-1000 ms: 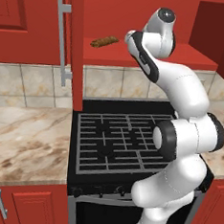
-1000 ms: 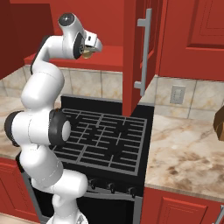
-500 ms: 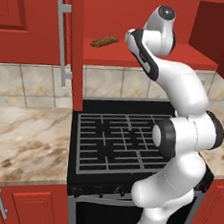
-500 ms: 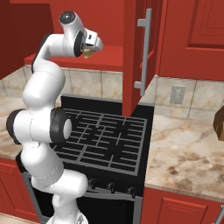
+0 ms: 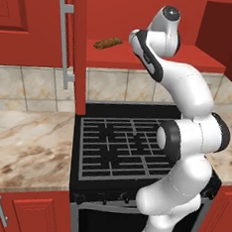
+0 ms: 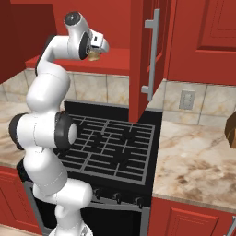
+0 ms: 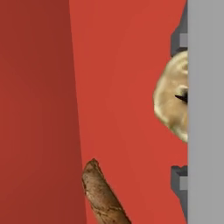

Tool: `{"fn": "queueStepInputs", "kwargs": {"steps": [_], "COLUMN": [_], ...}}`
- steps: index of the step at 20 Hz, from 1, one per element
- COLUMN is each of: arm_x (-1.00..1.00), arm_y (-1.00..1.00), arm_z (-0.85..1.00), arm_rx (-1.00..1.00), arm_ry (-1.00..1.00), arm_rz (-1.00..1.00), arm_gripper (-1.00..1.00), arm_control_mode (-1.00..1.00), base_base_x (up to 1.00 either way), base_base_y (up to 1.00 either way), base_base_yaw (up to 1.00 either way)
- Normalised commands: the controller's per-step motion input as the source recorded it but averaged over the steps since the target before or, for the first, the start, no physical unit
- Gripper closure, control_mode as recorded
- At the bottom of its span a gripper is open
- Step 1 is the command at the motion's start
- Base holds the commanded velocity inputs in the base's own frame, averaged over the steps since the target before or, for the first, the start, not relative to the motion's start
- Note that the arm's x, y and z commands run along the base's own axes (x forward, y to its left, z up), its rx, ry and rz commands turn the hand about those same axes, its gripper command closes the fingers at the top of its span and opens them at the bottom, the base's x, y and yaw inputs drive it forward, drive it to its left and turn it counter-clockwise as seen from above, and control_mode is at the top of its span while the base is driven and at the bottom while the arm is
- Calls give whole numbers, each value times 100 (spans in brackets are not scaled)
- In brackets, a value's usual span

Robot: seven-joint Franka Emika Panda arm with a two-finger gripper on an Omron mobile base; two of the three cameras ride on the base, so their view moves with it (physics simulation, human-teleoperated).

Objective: Pick the candle and candle from the dining table and place them in the open cabinet. Close the cabinet after placing the objects.

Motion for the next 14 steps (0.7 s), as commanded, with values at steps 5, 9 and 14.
{"fn": "queueStepInputs", "kwargs": {"steps": [5,9,14], "arm_x": [6,13,6], "arm_y": [0,0,2], "arm_z": [3,4,0], "arm_rx": [0,0,0], "arm_ry": [-11,-22,-5], "arm_rz": [0,0,0], "arm_gripper": [-100,-100,-100], "arm_control_mode": [-100,-100,-100], "base_base_x": [0,0,0], "base_base_y": [0,0,0], "base_base_yaw": [0,0,0]}}
